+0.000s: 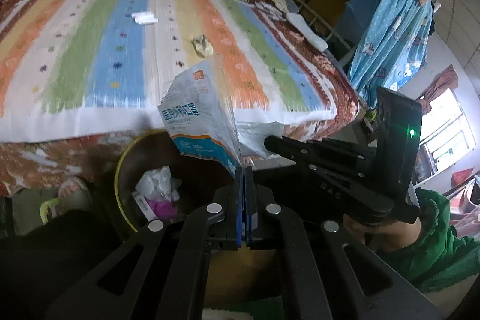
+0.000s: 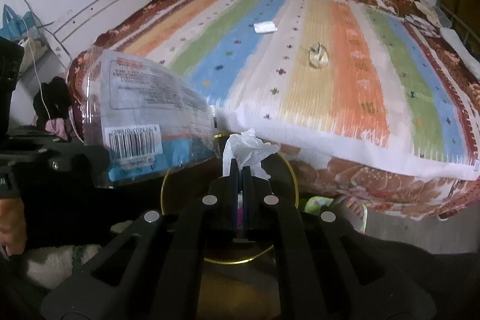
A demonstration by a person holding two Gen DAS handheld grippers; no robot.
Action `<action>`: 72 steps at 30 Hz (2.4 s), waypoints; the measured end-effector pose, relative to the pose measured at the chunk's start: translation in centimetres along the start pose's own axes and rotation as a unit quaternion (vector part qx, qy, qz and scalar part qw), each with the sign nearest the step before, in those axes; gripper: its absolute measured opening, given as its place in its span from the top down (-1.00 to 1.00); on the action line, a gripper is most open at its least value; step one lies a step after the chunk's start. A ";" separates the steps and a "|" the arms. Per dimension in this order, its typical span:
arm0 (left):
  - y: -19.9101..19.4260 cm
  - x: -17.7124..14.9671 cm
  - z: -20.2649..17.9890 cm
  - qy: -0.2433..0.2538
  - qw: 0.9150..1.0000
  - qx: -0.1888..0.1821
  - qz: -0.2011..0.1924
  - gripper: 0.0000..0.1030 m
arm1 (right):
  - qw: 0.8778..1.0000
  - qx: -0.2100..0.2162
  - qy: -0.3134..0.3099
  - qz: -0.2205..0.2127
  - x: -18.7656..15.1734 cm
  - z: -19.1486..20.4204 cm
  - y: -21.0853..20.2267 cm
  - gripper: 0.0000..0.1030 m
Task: Collect trash
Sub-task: 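Carry the mask package in the left tool to the bin while the right tool carries the tissue, then open the left tool over the bin while the right tool releases the tissue into it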
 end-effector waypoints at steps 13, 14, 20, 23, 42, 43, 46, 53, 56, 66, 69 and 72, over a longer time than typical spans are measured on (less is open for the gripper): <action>3.6 -0.3 2.2 -0.056 0.996 0.014 0.067 1.00 | 0.996 0.015 0.031 0.077 -1.6 -0.1 3.5 0.97; 4.0 -0.2 2.5 -0.066 0.995 0.019 0.074 1.00 | 0.996 0.018 0.034 0.084 -1.7 -0.1 3.9 0.97; 5.8 0.4 4.3 -0.101 0.989 0.054 0.098 1.00 | 0.990 0.025 0.059 0.123 -2.2 -0.7 6.3 0.97; 6.6 0.7 5.1 -0.117 0.985 0.062 0.107 1.00 | 0.987 0.029 0.071 0.138 -2.3 -1.0 7.5 0.97; 8.7 1.8 6.8 -0.173 0.976 0.067 0.119 1.00 | 0.973 0.026 0.125 0.191 -2.6 -2.6 12.4 0.95; 8.8 1.9 6.9 -0.175 0.975 0.068 0.118 0.96 | 0.973 0.025 0.128 0.190 -2.6 -2.7 12.5 0.94; 8.4 2.1 7.7 -0.193 0.971 0.094 0.102 0.25 | 0.973 0.026 0.140 0.184 -2.5 -3.1 12.2 0.65; 7.2 2.5 7.4 -0.176 0.975 0.111 0.076 0.24 | 0.976 0.022 0.138 0.167 -2.1 -3.2 11.2 0.49; 6.5 2.8 7.3 -0.166 0.977 0.119 0.061 0.24 | 0.980 0.015 0.127 0.151 -1.8 -3.0 10.2 0.46; 4.9 2.8 5.9 -0.132 0.983 0.122 0.035 0.06 | 0.991 -0.006 0.082 0.102 -1.2 -1.8 6.4 0.24; 4.0 2.7 5.1 -0.104 0.985 0.137 0.022 -0.07 | 0.994 -0.012 0.068 0.080 -1.0 -1.5 4.9 0.23; 3.1 2.8 4.3 -0.078 0.985 0.156 0.004 -0.19 | 0.997 -0.018 0.059 0.051 -0.7 -1.6 3.0 0.10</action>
Point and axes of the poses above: each gripper's, at about its wrist camera, not at the fingertips, and y roughly the way its jaws point, z to its left, x to its top, the point moved 1 cm from there along y, roughly the way its jaws point, and after that the axes turned 7 degrees about -y, right-handed, at the moved point
